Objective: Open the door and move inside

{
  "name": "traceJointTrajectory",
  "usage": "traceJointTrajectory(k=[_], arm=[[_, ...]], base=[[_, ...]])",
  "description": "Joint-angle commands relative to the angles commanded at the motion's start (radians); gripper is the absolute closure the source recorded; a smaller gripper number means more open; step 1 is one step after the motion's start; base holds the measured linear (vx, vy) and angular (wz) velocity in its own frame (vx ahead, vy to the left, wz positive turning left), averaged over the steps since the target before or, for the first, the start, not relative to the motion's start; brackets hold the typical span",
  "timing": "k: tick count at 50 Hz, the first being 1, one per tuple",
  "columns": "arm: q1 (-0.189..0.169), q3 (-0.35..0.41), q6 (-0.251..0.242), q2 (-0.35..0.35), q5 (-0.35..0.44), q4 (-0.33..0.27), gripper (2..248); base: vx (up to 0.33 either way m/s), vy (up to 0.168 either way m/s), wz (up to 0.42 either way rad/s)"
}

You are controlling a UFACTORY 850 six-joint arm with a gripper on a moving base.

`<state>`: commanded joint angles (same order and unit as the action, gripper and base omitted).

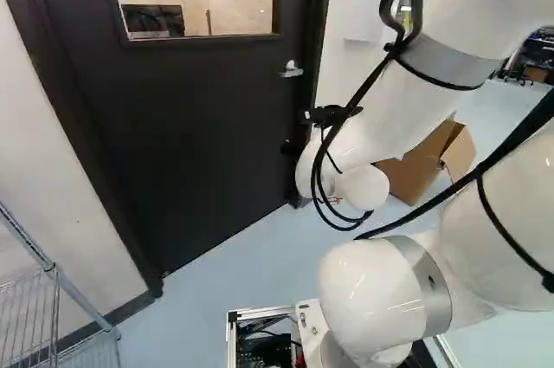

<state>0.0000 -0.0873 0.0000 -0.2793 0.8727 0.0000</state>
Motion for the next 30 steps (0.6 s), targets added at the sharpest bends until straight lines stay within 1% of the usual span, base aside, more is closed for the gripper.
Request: traceJointTrajectory(k=[8, 12, 19, 30], arm=[[0.0, 0.0, 0.0, 0.0, 0.0, 0.0, 3], [0.0, 0.0, 0.0, 0.0, 0.0, 0.0, 3], [0.0, 0.0, 0.0, 0.0, 0.0, 0.0, 3], [0.0, 0.0, 0.0, 0.0, 0.0, 0.0, 3]], base=[[0.08, -0.066, 0.015], [0.066, -0.032, 0.115], [0.061, -0.011, 0.212], [0.082, -0.011, 0.278]])
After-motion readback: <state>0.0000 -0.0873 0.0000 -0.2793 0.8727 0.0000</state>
